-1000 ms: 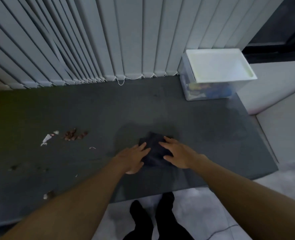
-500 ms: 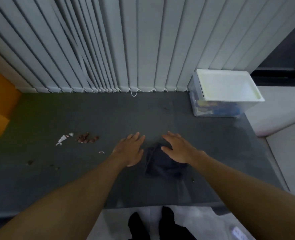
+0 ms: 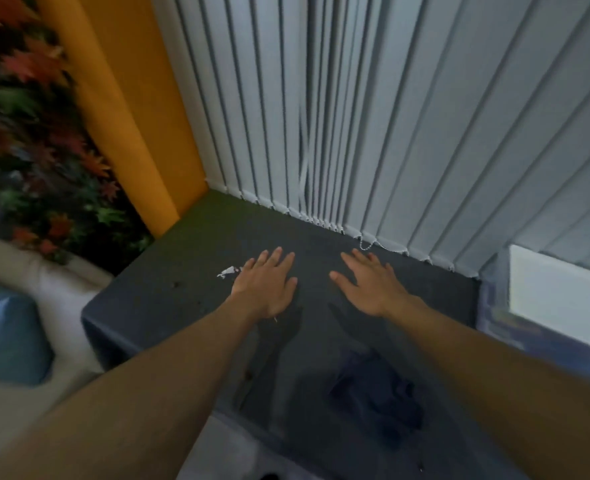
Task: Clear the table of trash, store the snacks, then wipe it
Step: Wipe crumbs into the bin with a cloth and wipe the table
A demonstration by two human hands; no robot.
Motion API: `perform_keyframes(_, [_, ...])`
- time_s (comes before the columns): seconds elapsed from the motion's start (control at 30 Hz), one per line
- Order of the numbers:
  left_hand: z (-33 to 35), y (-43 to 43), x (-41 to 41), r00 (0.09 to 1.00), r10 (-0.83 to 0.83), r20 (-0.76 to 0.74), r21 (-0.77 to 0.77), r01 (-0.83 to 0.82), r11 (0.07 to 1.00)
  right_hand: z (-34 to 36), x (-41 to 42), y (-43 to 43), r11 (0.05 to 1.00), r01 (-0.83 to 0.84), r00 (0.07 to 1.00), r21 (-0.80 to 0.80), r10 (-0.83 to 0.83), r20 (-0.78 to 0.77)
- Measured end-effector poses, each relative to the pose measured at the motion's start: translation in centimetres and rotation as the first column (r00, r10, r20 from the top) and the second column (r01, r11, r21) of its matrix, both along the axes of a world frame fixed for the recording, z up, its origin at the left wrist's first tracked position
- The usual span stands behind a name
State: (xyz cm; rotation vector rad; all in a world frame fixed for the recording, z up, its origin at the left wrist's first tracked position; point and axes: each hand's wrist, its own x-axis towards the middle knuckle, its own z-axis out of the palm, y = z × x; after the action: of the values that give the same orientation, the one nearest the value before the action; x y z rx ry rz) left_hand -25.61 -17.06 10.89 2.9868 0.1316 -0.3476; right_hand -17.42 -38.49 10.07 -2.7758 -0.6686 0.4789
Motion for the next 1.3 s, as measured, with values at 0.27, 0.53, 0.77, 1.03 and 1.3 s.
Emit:
perform_keyframes(0.27, [1.3,4.5,-6.0,0.946,0.323,0.022,-0.052,-0.321,0.946,1.4,-1.1,6.9,0.97,-0.242,0.97,0.016,0.242,0.024])
perform_keyframes(0.53, [0.9,10.8,-13.0,0.861,0.506,0.048,-0.071,-0.502,0.862,1.7,-5.4,15.8,0.911,-0.411,0.911,0.012,0.411,0.036])
perform_keyframes(0.77, [1.1,19.9,-19.0,0.829,0.555,0.076,-0.07,-0.55,0.832,1.9,-9.8,25.8,0.878,-0.479,0.878,0.014,0.478,0.024])
perform_keyframes(1.03, [2.0,30.0,-27.3,0.782,0.608,0.139,-0.064,-0.605,0.793,2.4,-16.3,38.7,0.826,-0.561,0.828,0.054,0.561,0.012])
perform_keyframes(1.3, [1.7,38.3,-33.0,0.685,0.717,0.134,-0.043,-0.718,0.694,2.8,-20.6,48.9,0.743,-0.666,0.745,0.057,0.667,0.011])
